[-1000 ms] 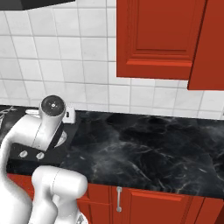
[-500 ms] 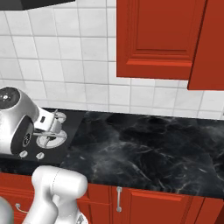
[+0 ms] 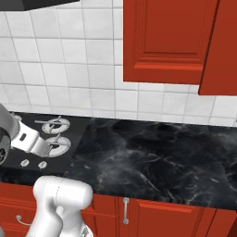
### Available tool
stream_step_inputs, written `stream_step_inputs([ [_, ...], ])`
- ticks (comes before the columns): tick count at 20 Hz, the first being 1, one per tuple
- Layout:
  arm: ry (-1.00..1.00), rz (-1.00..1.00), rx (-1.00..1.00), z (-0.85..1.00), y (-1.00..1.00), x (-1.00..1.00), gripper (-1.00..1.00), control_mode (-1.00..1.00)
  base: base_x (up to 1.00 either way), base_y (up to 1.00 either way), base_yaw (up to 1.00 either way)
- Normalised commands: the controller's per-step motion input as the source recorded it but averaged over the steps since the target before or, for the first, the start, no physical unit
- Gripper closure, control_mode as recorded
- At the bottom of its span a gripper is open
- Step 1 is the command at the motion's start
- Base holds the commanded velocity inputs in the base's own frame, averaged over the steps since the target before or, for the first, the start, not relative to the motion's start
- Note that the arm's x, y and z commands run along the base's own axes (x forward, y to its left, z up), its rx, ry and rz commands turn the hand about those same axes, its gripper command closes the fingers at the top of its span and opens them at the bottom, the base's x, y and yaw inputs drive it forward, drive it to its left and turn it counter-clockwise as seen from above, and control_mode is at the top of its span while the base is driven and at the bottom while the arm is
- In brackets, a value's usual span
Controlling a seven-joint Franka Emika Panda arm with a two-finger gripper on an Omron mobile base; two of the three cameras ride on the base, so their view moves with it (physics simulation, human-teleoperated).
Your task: Collect the paprika, ketchup, and shaker from the cabinet and place them next to the stove.
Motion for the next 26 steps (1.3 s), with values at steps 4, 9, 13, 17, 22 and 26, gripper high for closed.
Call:
stream_step_inputs([
  [4, 0.0, 0.0, 0.0, 0.0, 0.0, 0.0, -1.0, 1.0, -0.73, 0.08, -0.28],
  [9, 0.0, 0.0, 0.0, 0.0, 0.0, 0.0, -1.0, 1.0, -0.42, -0.03, -0.47],
  [13, 0.0, 0.0, 0.0, 0.0, 0.0, 0.0, -1.0, 1.0, -0.07, -0.03, -0.57],
  [17, 0.0, 0.0, 0.0, 0.0, 0.0, 0.0, -1.0, 1.0, 0.07, -0.04, -0.56],
  [22, 0.0, 0.0, 0.0, 0.0, 0.0, 0.0, -1.0, 1.0, 0.28, -0.18, -0.5],
  [26, 0.0, 0.0, 0.0, 0.0, 0.0, 0.0, -1.0, 1.0, 0.29, -0.37, -0.47],
])
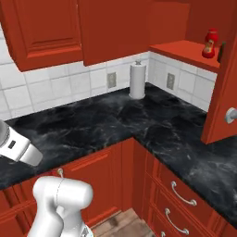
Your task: Collect the paprika, ketchup, and shaker from the cabinet and place them next to the stove.
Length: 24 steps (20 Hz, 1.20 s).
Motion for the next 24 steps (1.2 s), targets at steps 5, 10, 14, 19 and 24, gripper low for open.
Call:
stream_step_inputs([
  [5, 0.0, 0.0, 0.0, 0.0, 0.0, 0.0, -1.0, 1.0, 0.36, -0.42, -0.45],
  [10, 0.0, 0.0, 0.0, 0.0, 0.0, 0.0, -1.0, 1.0, 0.45, -0.26, -0.45],
  [14, 0.0, 0.0, 0.0, 0.0, 0.0, 0.0, -1.0, 1.0, 0.52, -0.05, -0.47],
  [19, 0.0, 0.0, 0.0, 0.0, 0.0, 0.0, -1.0, 1.0, 0.56, 0.0, -0.46],
  [24, 0.0, 0.0, 0.0, 0.0, 0.0, 0.0, -1.0, 1.0, 0.54, 0.02, -0.44],
])
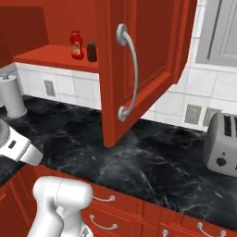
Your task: Collect the paprika, ketchup, and shaker from the cabinet and place them next to the stove.
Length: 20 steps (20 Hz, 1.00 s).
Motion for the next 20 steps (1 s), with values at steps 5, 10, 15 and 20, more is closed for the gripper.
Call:
stream_step_inputs([
  [5, 0.0, 0.0, 0.0, 0.0, 0.0, 0.0, -1.0, 1.0, 0.53, 0.39, -0.39],
  [10, 0.0, 0.0, 0.0, 0.0, 0.0, 0.0, -1.0, 1.0, 0.52, 0.76, -0.3],
  [15, 0.0, 0.0, 0.0, 0.0, 0.0, 0.0, -1.0, 1.0, 0.72, 0.89, -0.18],
  [20, -0.02, 0.01, 0.0, 0.05, 0.41, 0.58, -1.0, -1.0, 0.16, 0.18, -0.03],
])
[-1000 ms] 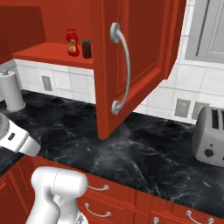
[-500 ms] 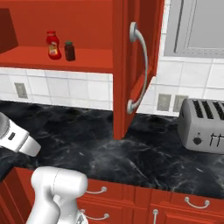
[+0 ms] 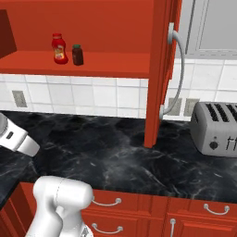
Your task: Collect the paprika, ketchup, and shaker from the cabinet and place them next to the stove.
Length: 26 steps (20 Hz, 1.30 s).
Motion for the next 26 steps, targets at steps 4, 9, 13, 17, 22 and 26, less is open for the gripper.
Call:
stream_step_inputs([
  [4, -0.19, 0.27, 0.0, 0.43, 0.09, 0.58, -1.0, -1.0, 0.0, 0.0, 0.0],
  [9, -0.26, 0.35, 0.0, 0.44, -0.11, 0.46, -1.0, -1.0, 0.0, 0.0, 0.0],
  [13, -0.35, 0.36, 0.0, 0.47, -0.19, 0.14, -1.0, -1.0, 0.0, 0.0, 0.0],
  [17, -0.24, 0.1, -0.07, 0.71, -0.07, 0.21, -1.0, -1.0, 0.0, 0.0, 0.0],
  [22, -0.19, 0.0, -0.15, 0.7, 0.1, 0.27, -1.0, -1.0, 0.0, 0.0, 0.0],
  [26, -0.15, -0.01, -0.14, 0.48, 0.07, 0.26, -1.0, -1.0, 0.0, 0.0, 0.0],
])
